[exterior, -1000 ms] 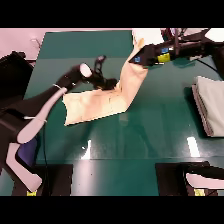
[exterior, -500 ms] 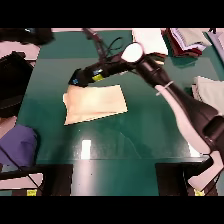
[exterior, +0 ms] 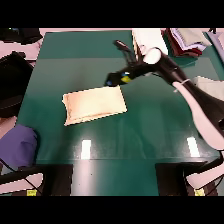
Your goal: Fold the shirts.
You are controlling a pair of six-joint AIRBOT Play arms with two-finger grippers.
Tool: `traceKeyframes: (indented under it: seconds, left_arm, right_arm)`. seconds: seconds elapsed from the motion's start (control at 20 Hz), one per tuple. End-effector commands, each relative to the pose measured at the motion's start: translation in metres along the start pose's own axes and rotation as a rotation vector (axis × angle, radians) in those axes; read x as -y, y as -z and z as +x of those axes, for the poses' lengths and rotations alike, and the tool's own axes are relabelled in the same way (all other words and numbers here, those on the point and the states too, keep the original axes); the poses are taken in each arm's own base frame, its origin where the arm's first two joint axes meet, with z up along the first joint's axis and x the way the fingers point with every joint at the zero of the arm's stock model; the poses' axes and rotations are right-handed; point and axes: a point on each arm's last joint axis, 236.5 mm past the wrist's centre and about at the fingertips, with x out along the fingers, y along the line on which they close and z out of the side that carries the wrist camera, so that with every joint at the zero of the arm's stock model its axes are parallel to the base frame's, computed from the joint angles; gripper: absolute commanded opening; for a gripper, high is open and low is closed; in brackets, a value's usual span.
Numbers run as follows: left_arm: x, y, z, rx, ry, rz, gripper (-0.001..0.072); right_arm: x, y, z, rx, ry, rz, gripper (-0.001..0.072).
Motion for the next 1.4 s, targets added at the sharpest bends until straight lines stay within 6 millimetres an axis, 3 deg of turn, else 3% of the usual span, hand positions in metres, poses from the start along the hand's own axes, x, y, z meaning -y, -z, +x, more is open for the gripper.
traceKeyframes:
  seconds: [0.0, 0.1, 0.2, 0.35, 0.45, 0.55, 0.6, 0.7, 0.8, 0.95, 1.05, 1.2, 1.35]
  left_arm:
    - [0.027, 0.009, 0.007, -0.027, 0.045, 0.062, 0.0025]
    - [0.043, 0.016, 0.013, -0.045, 0.075, 0.081, 0.0025]
    - [0.054, 0.021, 0.019, -0.060, 0.096, 0.098, 0.0025]
    - [0.066, 0.028, 0.026, -0.081, 0.117, 0.113, 0.0025]
    - [0.070, 0.033, 0.030, -0.094, 0.126, 0.119, 0.0025]
    - [0.074, 0.033, 0.030, -0.095, 0.141, 0.111, 0.0025]
    - [0.075, 0.033, 0.030, -0.096, 0.144, 0.109, 0.0025]
    - [0.077, 0.035, 0.029, -0.103, 0.152, 0.105, 0.0025]
    - [0.080, 0.037, 0.029, -0.111, 0.168, 0.098, 0.0025]
    - [0.085, 0.037, 0.028, -0.113, 0.190, 0.087, 0.0024]
    - [0.092, 0.038, 0.027, -0.115, 0.205, 0.089, 0.0024]
    - [0.120, 0.045, 0.027, -0.118, 0.249, 0.139, 0.0024]
    - [0.156, 0.052, 0.024, -0.108, 0.309, 0.192, 0.0025]
  right_arm:
    - [0.091, 0.050, -0.021, -0.072, 0.070, 0.240, 0.0658]
    - [0.114, 0.064, -0.016, -0.071, 0.040, 0.362, 0.0653]
    - [0.119, 0.070, -0.001, -0.085, -0.004, 0.431, 0.0625]
    - [0.107, 0.067, 0.034, -0.110, -0.068, 0.457, 0.0625]
    - [0.089, 0.061, 0.063, -0.137, -0.122, 0.446, 0.0624]
    - [0.062, 0.056, 0.093, -0.161, -0.205, 0.457, 0.0570]
    - [0.049, 0.054, 0.107, -0.171, -0.243, 0.458, 0.0521]
    - [0.029, 0.051, 0.127, -0.185, -0.269, 0.410, 0.0341]
    - [0.013, 0.041, 0.130, -0.169, -0.279, 0.323, 0.0039]
    - [0.013, 0.010, 0.102, -0.106, -0.257, 0.236, 0.0016]
    - [0.036, -0.011, 0.063, -0.047, -0.156, 0.190, 0.0016]
    - [0.091, -0.031, -0.024, 0.052, 0.023, 0.196, 0.0016]
    - [0.160, -0.021, -0.127, 0.136, 0.219, 0.276, 0.0016]
